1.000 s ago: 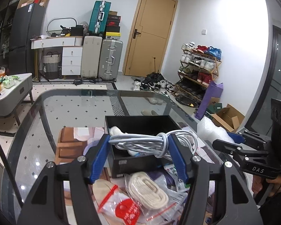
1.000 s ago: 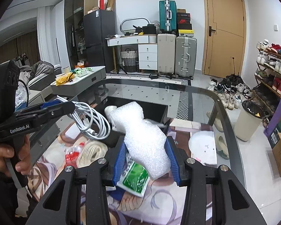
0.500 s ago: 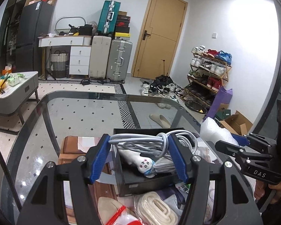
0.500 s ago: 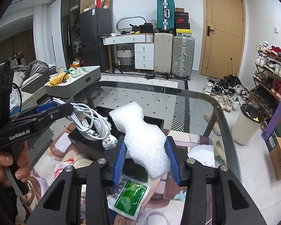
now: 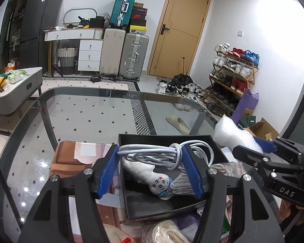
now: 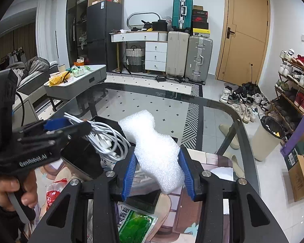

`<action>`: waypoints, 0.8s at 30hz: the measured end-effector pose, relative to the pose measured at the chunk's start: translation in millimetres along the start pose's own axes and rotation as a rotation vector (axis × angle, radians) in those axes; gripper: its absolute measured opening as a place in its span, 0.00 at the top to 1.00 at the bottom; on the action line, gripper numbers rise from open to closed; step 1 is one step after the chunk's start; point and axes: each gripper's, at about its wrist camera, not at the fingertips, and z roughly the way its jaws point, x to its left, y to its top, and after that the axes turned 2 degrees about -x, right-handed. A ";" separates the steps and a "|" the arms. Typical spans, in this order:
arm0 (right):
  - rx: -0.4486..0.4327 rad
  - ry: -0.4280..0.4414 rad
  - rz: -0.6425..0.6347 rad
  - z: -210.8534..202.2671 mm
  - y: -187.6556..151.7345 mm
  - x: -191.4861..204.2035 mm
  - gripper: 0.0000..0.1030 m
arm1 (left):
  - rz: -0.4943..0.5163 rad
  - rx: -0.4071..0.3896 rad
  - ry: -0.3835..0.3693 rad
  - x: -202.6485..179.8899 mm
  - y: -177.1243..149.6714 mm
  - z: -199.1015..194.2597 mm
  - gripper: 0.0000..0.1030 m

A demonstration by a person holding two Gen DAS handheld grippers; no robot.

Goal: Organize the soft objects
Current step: 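Lower the white cable into the box and open the left gripper while the right gripper releases the foam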

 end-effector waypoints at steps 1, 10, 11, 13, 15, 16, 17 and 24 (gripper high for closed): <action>0.002 0.000 -0.003 1.8 0.2 -0.2 0.59 | 0.004 0.005 0.001 -1.3 -0.7 2.9 0.40; 0.027 0.015 -0.038 25.4 7.8 6.7 0.59 | 0.057 0.056 -0.004 -13.6 -3.7 23.4 0.40; 0.031 0.015 -0.046 26.9 8.3 9.7 0.59 | 0.065 0.055 -0.004 -14.5 -4.4 23.8 0.40; 0.037 0.015 -0.059 31.3 8.0 10.8 0.59 | 0.095 0.060 0.008 -19.0 -6.6 25.0 0.40; 0.044 0.019 -0.066 34.6 6.3 12.1 0.59 | 0.106 0.065 0.008 -19.9 -7.1 24.3 0.39; 0.047 0.020 -0.069 36.3 5.7 12.3 0.59 | 0.107 0.067 0.008 -20.0 -7.0 23.8 0.39; 0.050 0.022 -0.069 38.1 5.6 11.7 0.59 | 0.105 0.072 0.004 -19.7 -6.8 23.0 0.39; 0.065 0.020 -0.075 45.3 5.0 13.5 0.59 | 0.100 0.061 -0.037 -16.1 -5.3 7.0 0.22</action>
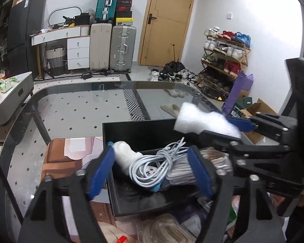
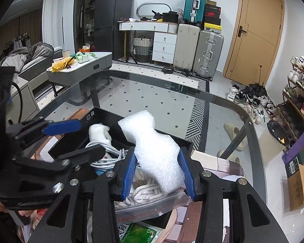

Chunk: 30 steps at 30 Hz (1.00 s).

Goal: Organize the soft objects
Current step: 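Lower the white cable into the box and open the left gripper while the right gripper releases the foam, then withdraw both grippers from the box back over the table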

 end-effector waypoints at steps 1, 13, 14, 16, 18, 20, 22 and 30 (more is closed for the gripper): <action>0.001 0.002 0.000 0.5 0.0 -0.3 0.59 | 0.003 -0.007 0.007 -0.2 0.6 -3.2 0.15; -0.005 0.051 0.036 8.2 -1.9 -2.3 0.28 | -0.052 -0.033 0.034 22.4 -5.9 -27.2 0.00; -0.005 0.048 0.036 7.1 -2.2 -1.8 0.26 | -0.055 -0.031 0.038 23.3 -7.9 -28.1 0.00; -0.004 0.037 0.034 2.4 -4.4 -2.7 0.19 | -0.058 -0.032 0.049 26.5 -12.5 -32.2 0.00; -0.007 0.025 0.033 -4.2 -8.0 -2.7 0.15 | -0.061 -0.034 0.061 28.1 -15.9 -35.9 0.00; -0.008 0.016 0.042 -12.1 -12.8 -5.1 0.11 | -0.065 -0.031 0.073 29.7 -19.5 -39.1 0.00; -0.021 0.009 0.054 -21.9 -17.8 -6.8 0.07 | -0.061 -0.036 0.082 29.5 -24.4 -44.5 0.00; -0.047 0.008 0.115 -57.8 -41.4 -10.4 0.01 | -0.045 -0.047 0.113 27.9 -40.4 -67.6 0.00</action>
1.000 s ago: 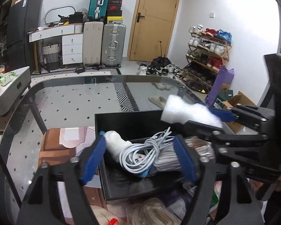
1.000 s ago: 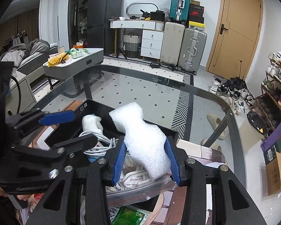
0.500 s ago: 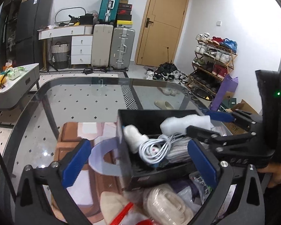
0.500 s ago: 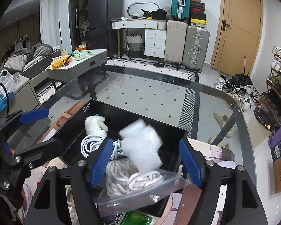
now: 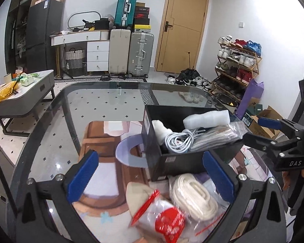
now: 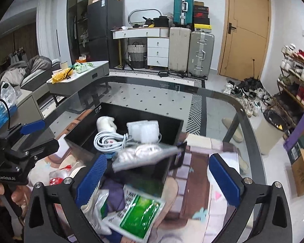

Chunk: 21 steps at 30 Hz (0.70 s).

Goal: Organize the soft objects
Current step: 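Withdraw both grippers from the box back over the table, then grasp the green-printed packet with the right gripper while the left gripper grasps the red-and-white bag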

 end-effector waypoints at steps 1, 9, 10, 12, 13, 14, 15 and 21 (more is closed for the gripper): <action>0.002 0.000 0.011 -3.8 -4.4 -1.2 0.01 | 0.000 0.000 0.002 0.6 -1.8 -2.9 0.00; 0.026 0.017 0.072 -18.8 -35.1 -4.7 0.01 | 0.003 0.021 0.041 6.8 -26.0 -19.7 0.00; 0.024 0.019 0.078 -20.6 -37.7 -5.0 0.01 | 0.004 0.025 0.047 6.8 -29.1 -20.7 0.00; 0.025 0.018 0.080 -23.1 -42.1 -6.1 0.01 | 0.005 0.032 0.052 7.5 -36.0 -22.1 0.00; 0.026 0.018 0.081 -23.0 -43.5 -6.2 0.01 | 0.002 0.037 0.055 8.3 -39.6 -21.9 0.00; 0.028 0.018 0.084 -23.9 -44.8 -6.3 0.01 | -0.001 0.040 0.058 8.8 -40.8 -21.7 0.00; 0.034 0.018 0.088 -23.5 -46.5 -7.4 0.01 | -0.005 0.037 0.061 9.9 -43.6 -21.8 0.00; 0.070 0.014 0.096 -14.8 -52.2 -9.7 0.01 | -0.014 0.075 0.060 14.1 -53.3 -14.0 0.00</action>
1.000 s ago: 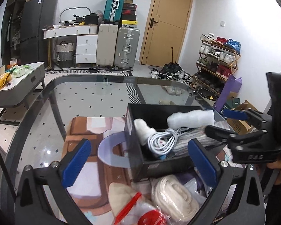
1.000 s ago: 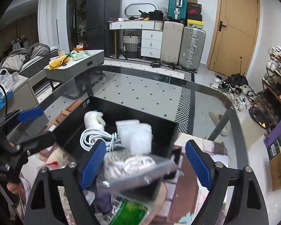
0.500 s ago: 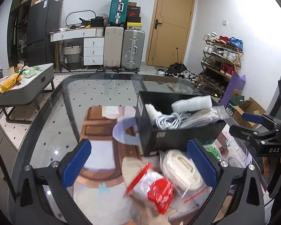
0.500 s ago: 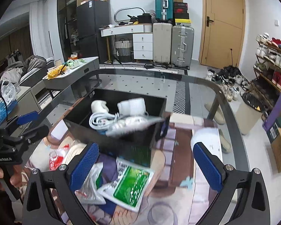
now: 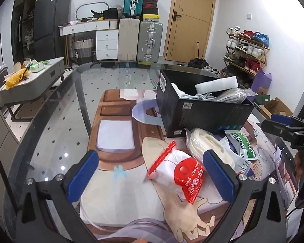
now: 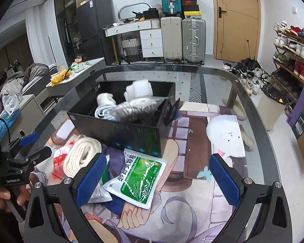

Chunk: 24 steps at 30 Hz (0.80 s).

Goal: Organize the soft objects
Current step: 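Grasp the green-printed packet with the right gripper while the left gripper grasps the red-and-white bag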

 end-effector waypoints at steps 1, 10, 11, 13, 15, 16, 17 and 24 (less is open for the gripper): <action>0.008 -0.001 0.001 3.2 0.5 -0.2 0.01 | 0.001 0.001 -0.002 -0.4 -0.2 0.2 0.00; 0.083 -0.014 0.005 28.8 -8.0 3.3 0.01 | -0.011 0.028 -0.026 1.3 -4.2 5.1 0.00; 0.095 -0.016 0.008 32.6 -9.2 3.8 0.01 | -0.017 0.033 -0.030 2.3 -4.0 5.7 0.00; 0.113 -0.018 0.010 38.7 -11.0 5.1 0.01 | -0.027 0.036 -0.034 3.7 -3.3 6.4 0.00; 0.124 -0.021 0.007 44.1 -11.5 6.7 0.01 | -0.030 0.038 -0.037 4.0 -3.6 6.5 0.00; 0.128 -0.024 0.006 46.7 -11.6 8.2 0.01 | -0.029 0.039 -0.038 4.2 -3.7 6.7 0.00; 0.135 -0.028 0.002 49.9 -11.8 10.0 0.01 | -0.028 0.041 -0.039 4.1 -3.7 6.9 0.00; 0.180 -0.095 -0.016 68.6 -15.3 13.5 0.01 | -0.017 0.056 -0.043 1.4 -3.9 9.3 0.00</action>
